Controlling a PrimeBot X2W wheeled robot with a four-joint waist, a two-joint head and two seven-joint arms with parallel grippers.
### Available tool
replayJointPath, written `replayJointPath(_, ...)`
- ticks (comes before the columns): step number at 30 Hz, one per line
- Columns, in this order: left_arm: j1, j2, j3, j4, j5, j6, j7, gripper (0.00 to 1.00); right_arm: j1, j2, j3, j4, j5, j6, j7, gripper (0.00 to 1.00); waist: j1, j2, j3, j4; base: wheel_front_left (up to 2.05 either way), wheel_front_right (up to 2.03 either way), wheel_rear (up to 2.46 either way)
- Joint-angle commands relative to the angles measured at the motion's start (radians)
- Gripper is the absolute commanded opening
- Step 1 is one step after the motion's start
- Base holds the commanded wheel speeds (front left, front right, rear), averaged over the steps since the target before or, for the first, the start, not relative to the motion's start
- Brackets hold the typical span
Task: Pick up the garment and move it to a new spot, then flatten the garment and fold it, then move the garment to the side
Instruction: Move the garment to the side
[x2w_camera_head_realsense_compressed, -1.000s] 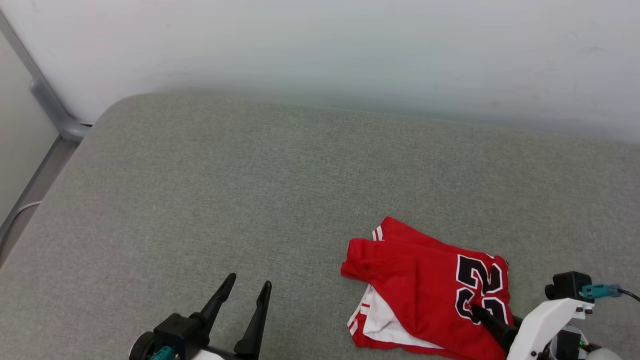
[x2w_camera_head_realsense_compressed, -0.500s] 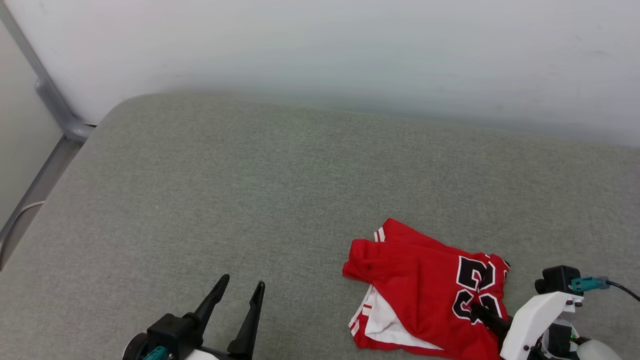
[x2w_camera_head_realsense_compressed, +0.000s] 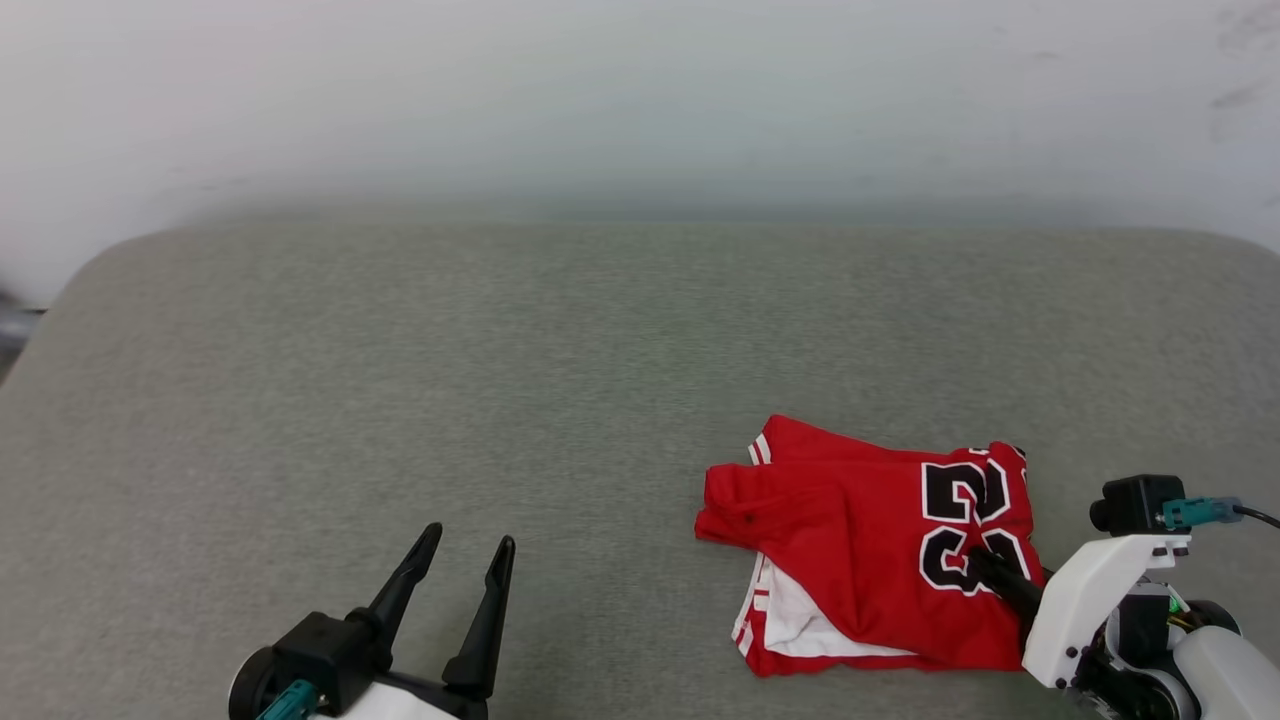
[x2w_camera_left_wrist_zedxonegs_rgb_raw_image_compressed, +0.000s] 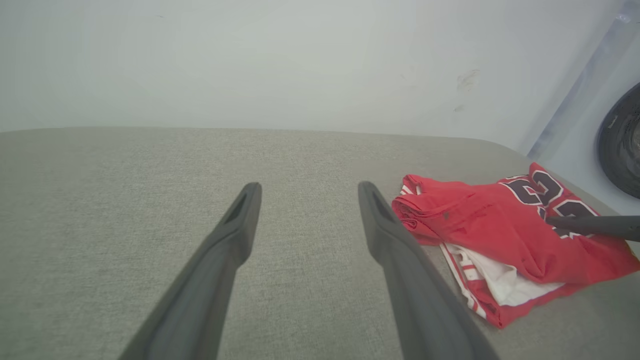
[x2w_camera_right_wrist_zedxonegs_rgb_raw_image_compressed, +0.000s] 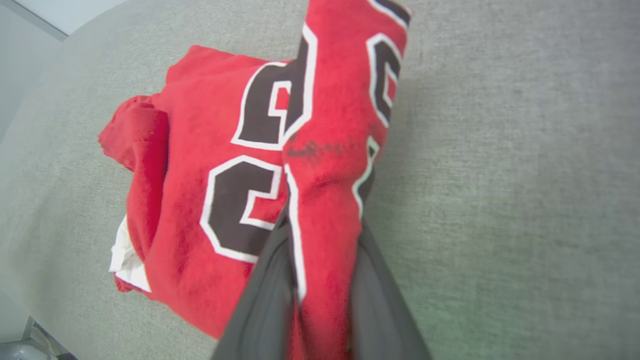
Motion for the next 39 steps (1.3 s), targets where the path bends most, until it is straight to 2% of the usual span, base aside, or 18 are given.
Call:
replayJointPath(1, -0.015, -0.001, -0.004, -0.006, 0.008, 0.0, -0.004, 1.0, -0.018, -0.005, 0.004, -0.005, -0.009, -0.001, -0.006, 0.0, 0.0, -0.0001, 0.01, -0.049, 0.0, 0.0, 0.0)
replayJointPath(11, -0.072, 0.01, -0.01, -0.031, 0.007, 0.0, -0.004, 1.0, -0.043, 0.001, 0.024, -0.006, -0.028, -0.001, -0.04, 0.0, 0.0, -0.0001, 0.035, -0.204, 0.0, 0.0, 0.0)
replayJointPath(18, -0.102, 0.019, -0.012, -0.046, 0.004, 0.0, -0.003, 1.0, -0.048, 0.012, 0.037, 0.006, -0.019, -0.001, -0.065, 0.0, 0.0, -0.0001, 0.052, -0.266, 0.0, 0.0, 0.0)
replayJointPath(30, -0.116, 0.032, -0.025, -0.043, 0.007, 0.0, -0.003, 1.0, -0.07, 0.024, 0.069, 0.035, -0.007, -0.001, -0.08, 0.0, 0.0, -0.0001, 0.067, -0.268, 0.0, 0.0, 0.0)
replayJointPath(35, -0.124, 0.036, -0.019, -0.059, 0.011, 0.0, -0.003, 1.0, -0.145, -0.014, 0.089, 0.058, -0.03, -0.001, -0.055, 0.0, 0.0, -0.0001, 0.097, -0.249, 0.0, 0.0, 0.0)
replayJointPath(36, -0.129, 0.042, -0.015, -0.068, 0.014, 0.0, -0.003, 1.0, -0.21, -0.038, 0.076, 0.091, -0.034, -0.001, -0.043, 0.0, 0.0, -0.0001, 0.127, -0.232, 0.0, 0.0, 0.0)
replayJointPath(39, -0.142, 0.065, -0.04, -0.073, 0.011, 0.0, -0.003, 1.0, -0.28, -0.071, 0.057, 0.129, -0.041, -0.001, -0.038, 0.0, 0.0, -0.0001, 0.162, -0.204, 0.0, 0.0, 0.0)
